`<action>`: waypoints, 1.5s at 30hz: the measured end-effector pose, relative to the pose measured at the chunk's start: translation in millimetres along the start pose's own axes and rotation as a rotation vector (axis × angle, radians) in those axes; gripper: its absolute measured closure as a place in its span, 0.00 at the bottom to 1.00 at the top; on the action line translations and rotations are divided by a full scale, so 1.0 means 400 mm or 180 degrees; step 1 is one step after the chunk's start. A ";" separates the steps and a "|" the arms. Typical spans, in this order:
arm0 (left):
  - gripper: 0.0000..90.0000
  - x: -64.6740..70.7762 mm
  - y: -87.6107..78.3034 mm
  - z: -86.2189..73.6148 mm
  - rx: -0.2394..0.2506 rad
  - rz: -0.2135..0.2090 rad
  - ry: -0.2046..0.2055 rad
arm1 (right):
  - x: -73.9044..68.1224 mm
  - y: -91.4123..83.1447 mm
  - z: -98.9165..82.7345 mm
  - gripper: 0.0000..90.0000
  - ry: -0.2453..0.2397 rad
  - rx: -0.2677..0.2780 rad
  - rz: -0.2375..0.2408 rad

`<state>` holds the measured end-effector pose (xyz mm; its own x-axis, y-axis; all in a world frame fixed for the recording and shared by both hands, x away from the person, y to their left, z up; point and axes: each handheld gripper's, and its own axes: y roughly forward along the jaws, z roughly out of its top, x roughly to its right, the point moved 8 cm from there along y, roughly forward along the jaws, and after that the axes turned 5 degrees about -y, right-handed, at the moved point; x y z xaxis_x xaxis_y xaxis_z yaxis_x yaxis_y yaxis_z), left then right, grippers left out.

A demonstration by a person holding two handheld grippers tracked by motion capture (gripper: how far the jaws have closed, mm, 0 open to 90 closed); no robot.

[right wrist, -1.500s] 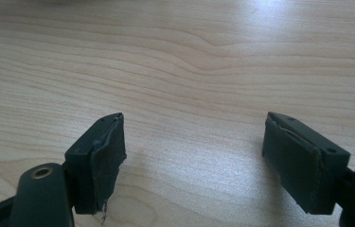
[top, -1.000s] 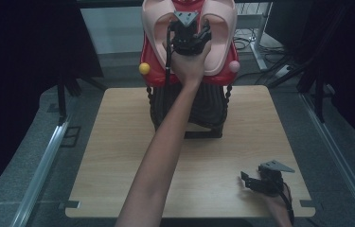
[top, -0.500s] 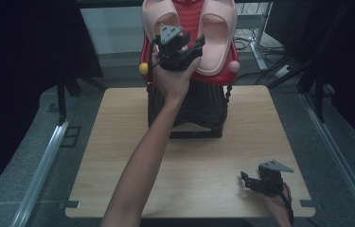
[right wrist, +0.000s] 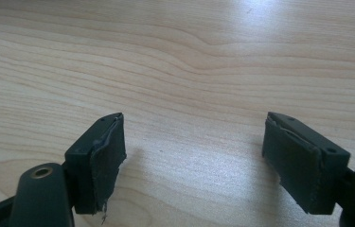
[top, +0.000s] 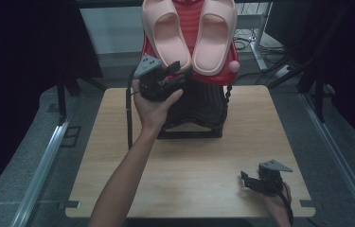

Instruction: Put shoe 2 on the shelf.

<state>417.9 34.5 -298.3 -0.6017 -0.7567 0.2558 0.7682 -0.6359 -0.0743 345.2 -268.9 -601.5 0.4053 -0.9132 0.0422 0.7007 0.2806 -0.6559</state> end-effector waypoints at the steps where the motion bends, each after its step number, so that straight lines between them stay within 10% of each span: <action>1: 0.56 0.001 -0.010 -0.013 -0.0013 -0.0041 -0.0011 | -0.001 0.001 0.000 0.25 -0.0006 -0.0003 -0.0005; 11: 0.55 -0.003 -0.096 -0.170 -0.0238 -0.0141 0.0095 | 0.000 0.002 0.002 0.24 -0.0005 0.0003 -0.0004; 31: 0.51 -0.092 -0.230 -0.506 -0.0754 -0.0121 -0.0094 | 0.000 0.001 0.001 0.24 -0.0006 -0.0008 -0.0005; 45: 0.49 -0.118 -0.270 -0.619 -0.1044 -0.0066 -0.0127 | 0.000 0.003 0.002 0.24 -0.0032 -0.0009 -0.0018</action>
<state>309.2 101.2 -540.9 -0.6024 -0.7407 0.2975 0.6405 -0.6710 -0.3734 346.7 -268.3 -601.7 0.4073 -0.9117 0.0536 0.7014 0.2747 -0.6578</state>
